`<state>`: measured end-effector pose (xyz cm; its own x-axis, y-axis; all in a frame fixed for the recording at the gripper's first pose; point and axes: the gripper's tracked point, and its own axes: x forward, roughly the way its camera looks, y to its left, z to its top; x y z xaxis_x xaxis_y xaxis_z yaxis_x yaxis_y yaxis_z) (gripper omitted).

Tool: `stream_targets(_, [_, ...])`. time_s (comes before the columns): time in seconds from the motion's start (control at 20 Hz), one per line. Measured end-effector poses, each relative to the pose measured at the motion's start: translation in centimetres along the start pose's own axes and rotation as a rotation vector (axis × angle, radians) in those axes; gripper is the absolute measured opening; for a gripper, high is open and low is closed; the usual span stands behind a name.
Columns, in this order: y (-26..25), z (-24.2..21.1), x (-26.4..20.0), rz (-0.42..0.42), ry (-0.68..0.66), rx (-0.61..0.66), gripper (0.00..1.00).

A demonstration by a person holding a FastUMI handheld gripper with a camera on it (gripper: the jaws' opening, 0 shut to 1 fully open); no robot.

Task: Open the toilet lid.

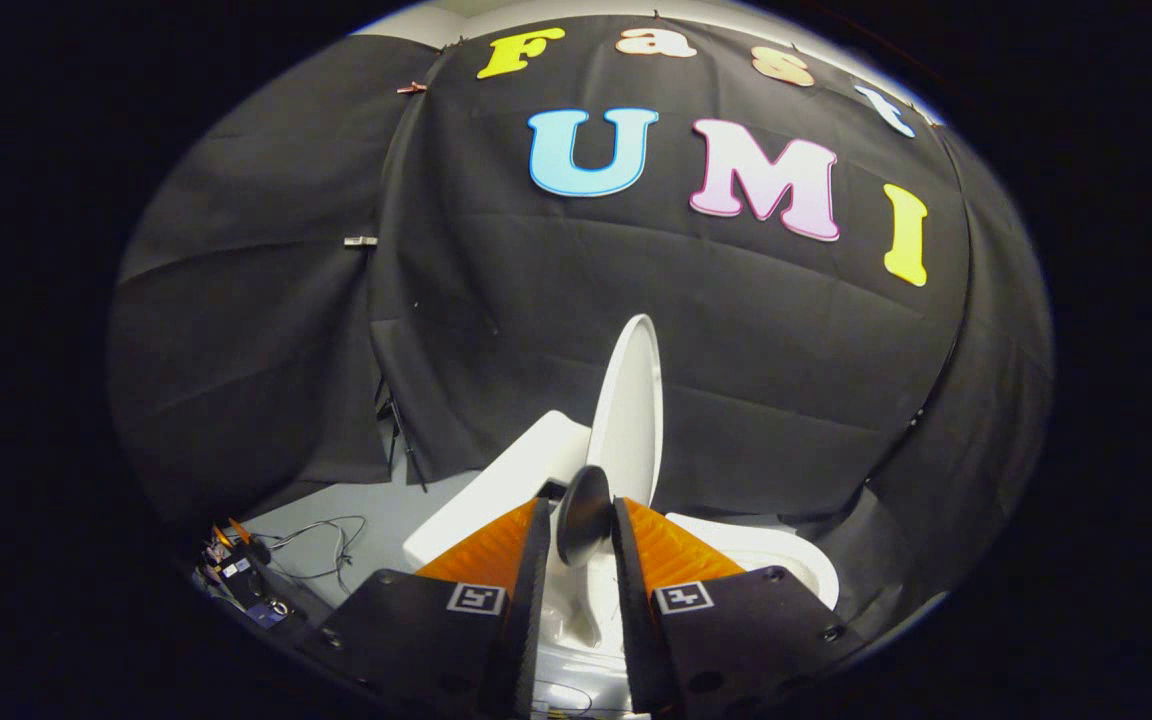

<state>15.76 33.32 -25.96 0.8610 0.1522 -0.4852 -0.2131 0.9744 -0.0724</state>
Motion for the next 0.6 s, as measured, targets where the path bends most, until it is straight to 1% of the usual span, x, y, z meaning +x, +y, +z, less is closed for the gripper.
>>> stream_targets(0.05, [0.0, -0.1, -0.1, 0.021, -0.002, 0.02, 0.42])
stream_targets(0.2, [-0.8, 1.4, -1.8, 0.035, -0.044, 0.066, 1.0])
stream_targets(0.4, [-2.2, 3.5, -4.6, 0.057, -0.097, 0.081, 1.0])
stream_targets(0.6, [-5.2, 5.9, -8.7, 0.061, -0.175, 0.076, 0.99])
